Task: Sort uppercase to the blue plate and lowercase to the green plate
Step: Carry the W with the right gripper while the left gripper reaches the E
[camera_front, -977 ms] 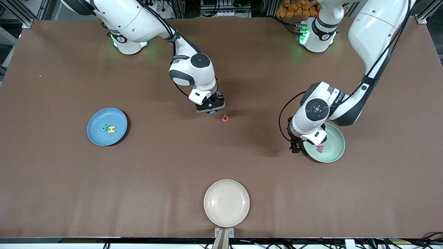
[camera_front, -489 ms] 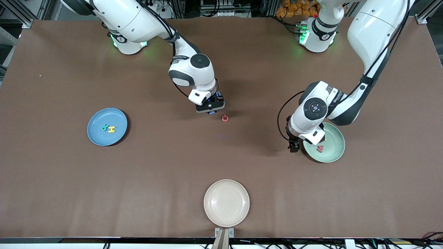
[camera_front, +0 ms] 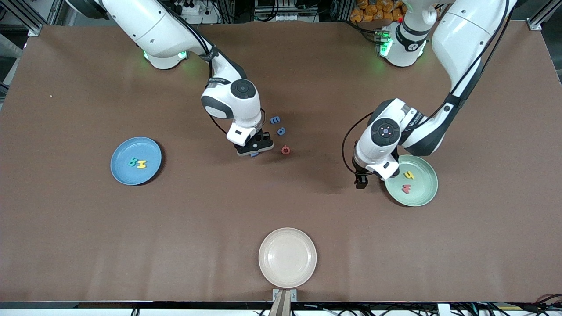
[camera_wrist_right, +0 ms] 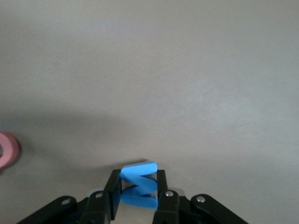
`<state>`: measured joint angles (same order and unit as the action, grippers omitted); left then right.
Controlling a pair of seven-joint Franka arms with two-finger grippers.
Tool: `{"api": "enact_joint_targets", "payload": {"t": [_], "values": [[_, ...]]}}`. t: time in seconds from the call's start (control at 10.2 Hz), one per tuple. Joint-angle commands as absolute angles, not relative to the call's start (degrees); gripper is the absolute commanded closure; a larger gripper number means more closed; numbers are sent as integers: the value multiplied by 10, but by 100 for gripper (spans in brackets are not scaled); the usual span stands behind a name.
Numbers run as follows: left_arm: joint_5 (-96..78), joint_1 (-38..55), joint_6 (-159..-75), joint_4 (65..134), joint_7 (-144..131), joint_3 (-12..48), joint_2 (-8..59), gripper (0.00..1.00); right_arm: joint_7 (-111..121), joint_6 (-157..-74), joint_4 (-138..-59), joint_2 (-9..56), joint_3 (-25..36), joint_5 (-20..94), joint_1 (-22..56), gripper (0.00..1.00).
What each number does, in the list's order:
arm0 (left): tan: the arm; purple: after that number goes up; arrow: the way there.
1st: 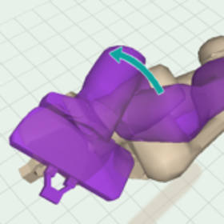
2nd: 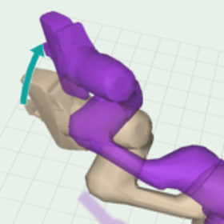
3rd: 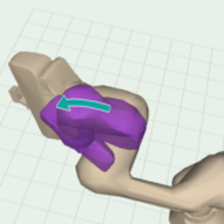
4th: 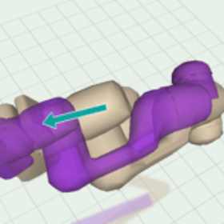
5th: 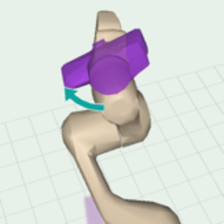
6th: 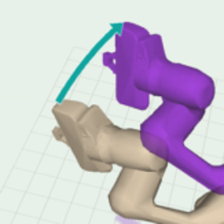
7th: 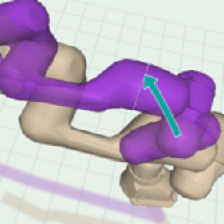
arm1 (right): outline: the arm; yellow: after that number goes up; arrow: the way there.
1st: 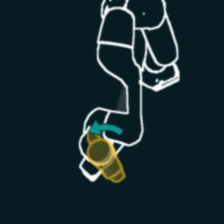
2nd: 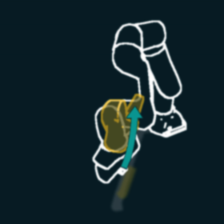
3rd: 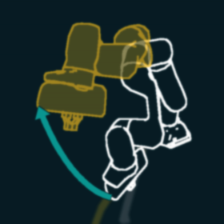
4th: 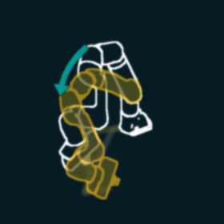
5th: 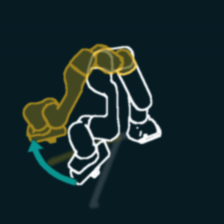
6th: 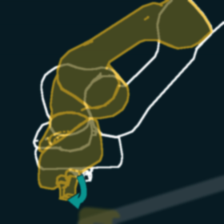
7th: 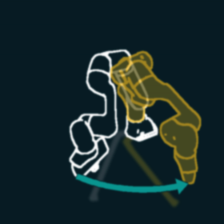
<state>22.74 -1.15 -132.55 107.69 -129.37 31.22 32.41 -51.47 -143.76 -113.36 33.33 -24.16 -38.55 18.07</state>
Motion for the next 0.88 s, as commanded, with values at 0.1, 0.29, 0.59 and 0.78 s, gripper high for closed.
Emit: {"api": "enact_joint_targets", "payload": {"t": [0.1,0.29,0.59,0.78], "values": [[217,53,-1318,1074,-1323,316,329,0,-414,-1381,-1141,289,-243,-340,158,73],[208,105,-1319,1050,-1399,316,352,0,-320,-1356,-1145,261,-211,-277,155,73],[207,206,-1320,994,-1494,315,390,0,-114,-1347,-1173,208,-115,-191,156,73],[207,261,-1320,971,-1555,313,413,0,7,-1308,-1179,188,-50,-136,156,73]]}}
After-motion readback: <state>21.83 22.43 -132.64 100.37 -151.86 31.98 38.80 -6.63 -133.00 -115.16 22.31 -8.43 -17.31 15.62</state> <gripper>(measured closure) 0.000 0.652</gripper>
